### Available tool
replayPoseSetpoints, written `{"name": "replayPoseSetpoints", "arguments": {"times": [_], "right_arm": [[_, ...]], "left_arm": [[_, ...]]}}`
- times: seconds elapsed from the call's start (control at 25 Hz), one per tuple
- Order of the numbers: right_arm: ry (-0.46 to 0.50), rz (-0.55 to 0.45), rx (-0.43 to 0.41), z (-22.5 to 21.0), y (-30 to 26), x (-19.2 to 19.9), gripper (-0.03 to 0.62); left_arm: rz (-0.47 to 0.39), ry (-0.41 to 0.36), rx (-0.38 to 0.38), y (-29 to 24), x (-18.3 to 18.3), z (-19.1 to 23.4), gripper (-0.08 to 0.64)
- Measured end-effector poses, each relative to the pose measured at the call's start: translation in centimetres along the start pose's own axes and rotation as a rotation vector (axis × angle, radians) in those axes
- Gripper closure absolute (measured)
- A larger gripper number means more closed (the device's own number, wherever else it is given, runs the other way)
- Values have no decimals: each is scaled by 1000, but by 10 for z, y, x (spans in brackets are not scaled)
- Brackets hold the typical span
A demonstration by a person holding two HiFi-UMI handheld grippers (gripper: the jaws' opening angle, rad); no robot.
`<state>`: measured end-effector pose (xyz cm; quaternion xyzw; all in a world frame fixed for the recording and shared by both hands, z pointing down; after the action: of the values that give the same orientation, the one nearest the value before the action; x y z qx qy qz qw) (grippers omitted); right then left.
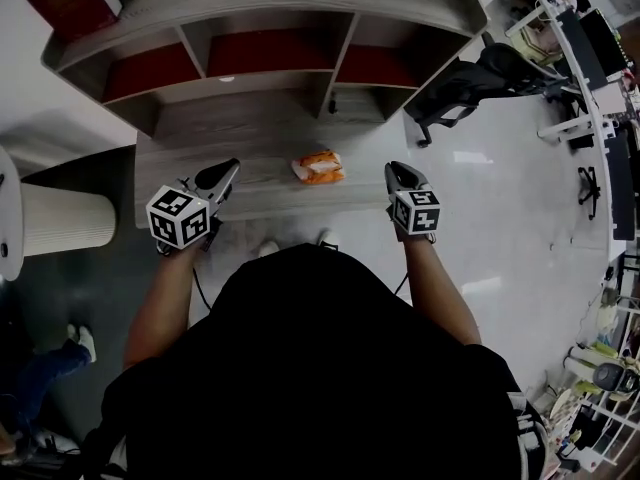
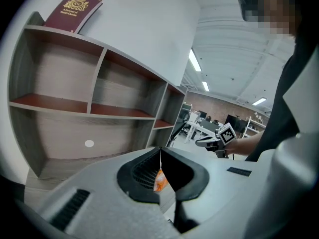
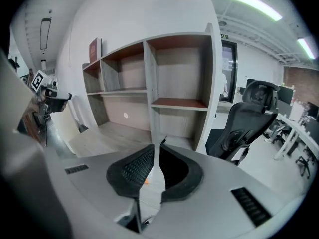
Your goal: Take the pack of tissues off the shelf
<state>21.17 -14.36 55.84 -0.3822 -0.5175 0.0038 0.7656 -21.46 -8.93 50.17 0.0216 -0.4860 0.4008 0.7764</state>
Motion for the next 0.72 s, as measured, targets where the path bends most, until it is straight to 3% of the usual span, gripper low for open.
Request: {"name": "replayPoseSetpoints", "arguments": {"times": [0.36, 0.72], "right_arm": [[-13, -70, 52, 4, 42, -19, 552], [-18, -74, 105, 3, 70, -8, 552]], "left_arm": [[19, -31, 55, -9, -2, -10, 541], [32, -83, 79, -12, -1, -19, 541]]}}
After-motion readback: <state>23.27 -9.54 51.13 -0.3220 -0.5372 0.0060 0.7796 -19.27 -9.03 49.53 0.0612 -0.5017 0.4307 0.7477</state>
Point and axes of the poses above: the fingertips, and each gripper's own axes: y backward along the fingers, z to its left, x out of its underside, the point moved 9 cm from there along y, backward along the fingers, and after that the axes turned 14 degrees about y, right-handed, at the moved point
